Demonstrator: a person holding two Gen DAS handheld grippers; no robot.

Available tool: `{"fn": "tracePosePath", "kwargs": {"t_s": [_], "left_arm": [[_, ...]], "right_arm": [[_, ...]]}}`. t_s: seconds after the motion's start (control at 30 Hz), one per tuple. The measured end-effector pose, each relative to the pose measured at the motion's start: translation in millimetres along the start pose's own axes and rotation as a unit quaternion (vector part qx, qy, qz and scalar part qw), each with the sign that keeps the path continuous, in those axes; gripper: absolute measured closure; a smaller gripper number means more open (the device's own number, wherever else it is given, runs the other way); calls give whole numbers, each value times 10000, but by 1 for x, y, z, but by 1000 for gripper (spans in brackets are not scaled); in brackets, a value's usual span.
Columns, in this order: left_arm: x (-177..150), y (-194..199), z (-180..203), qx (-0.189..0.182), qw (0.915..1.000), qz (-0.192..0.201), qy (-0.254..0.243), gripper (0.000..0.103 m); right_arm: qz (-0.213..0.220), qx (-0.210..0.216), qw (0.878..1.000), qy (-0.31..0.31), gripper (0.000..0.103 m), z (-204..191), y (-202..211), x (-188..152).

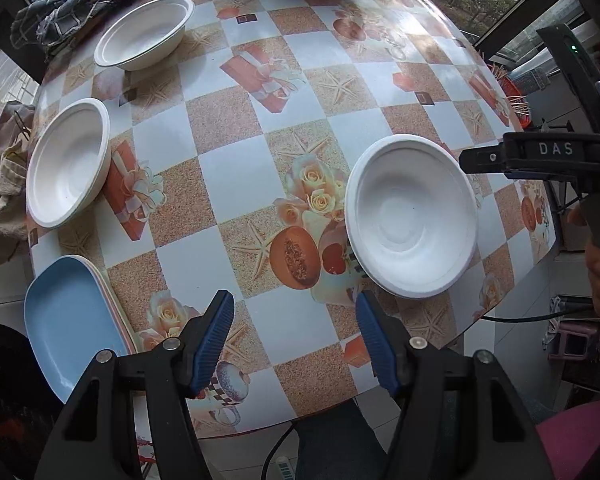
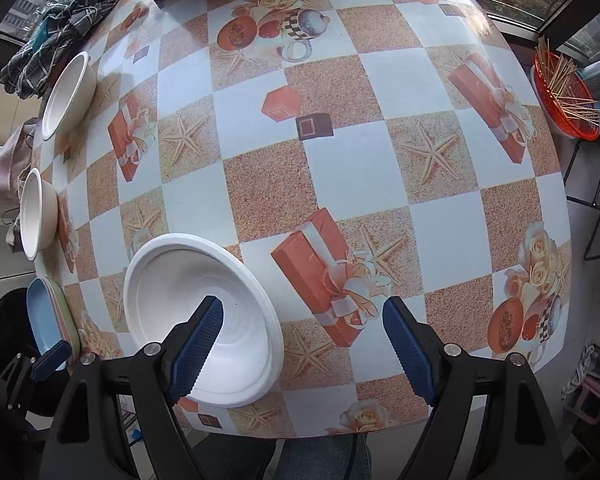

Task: Organize plates and bowls
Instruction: 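Move both open grippers to the rim of a white bowl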

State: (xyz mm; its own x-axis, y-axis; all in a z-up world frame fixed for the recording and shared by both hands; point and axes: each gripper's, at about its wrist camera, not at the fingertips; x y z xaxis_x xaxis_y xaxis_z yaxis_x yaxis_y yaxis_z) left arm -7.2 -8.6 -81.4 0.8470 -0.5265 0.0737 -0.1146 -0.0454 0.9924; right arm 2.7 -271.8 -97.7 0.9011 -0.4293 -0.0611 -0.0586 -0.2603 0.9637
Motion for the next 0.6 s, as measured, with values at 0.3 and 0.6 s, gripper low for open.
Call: {"fn": "tracePosePath", "kwargs": {"t_s": [0.3, 0.6], "left_arm": [[27, 11, -81, 423, 9939, 244, 992, 36], [56, -9, -192, 1058, 9735, 73, 2027, 36]], "right_arm": [[-64, 304, 9967, 751, 20, -87, -6, 27], [-341, 461, 9913, 1182, 20, -186, -59, 49]]}}
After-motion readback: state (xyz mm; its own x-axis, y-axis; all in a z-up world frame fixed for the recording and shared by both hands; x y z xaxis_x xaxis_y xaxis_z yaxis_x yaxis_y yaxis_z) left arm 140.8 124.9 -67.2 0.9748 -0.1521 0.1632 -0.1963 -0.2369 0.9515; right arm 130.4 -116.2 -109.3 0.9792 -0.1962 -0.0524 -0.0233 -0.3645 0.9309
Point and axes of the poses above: each gripper's, at about its wrist camera, not at the fingertips, and y roughly against the way its jaws point, z to its right, x to its top, and after that the axes turned 12 degrees about x, right-handed
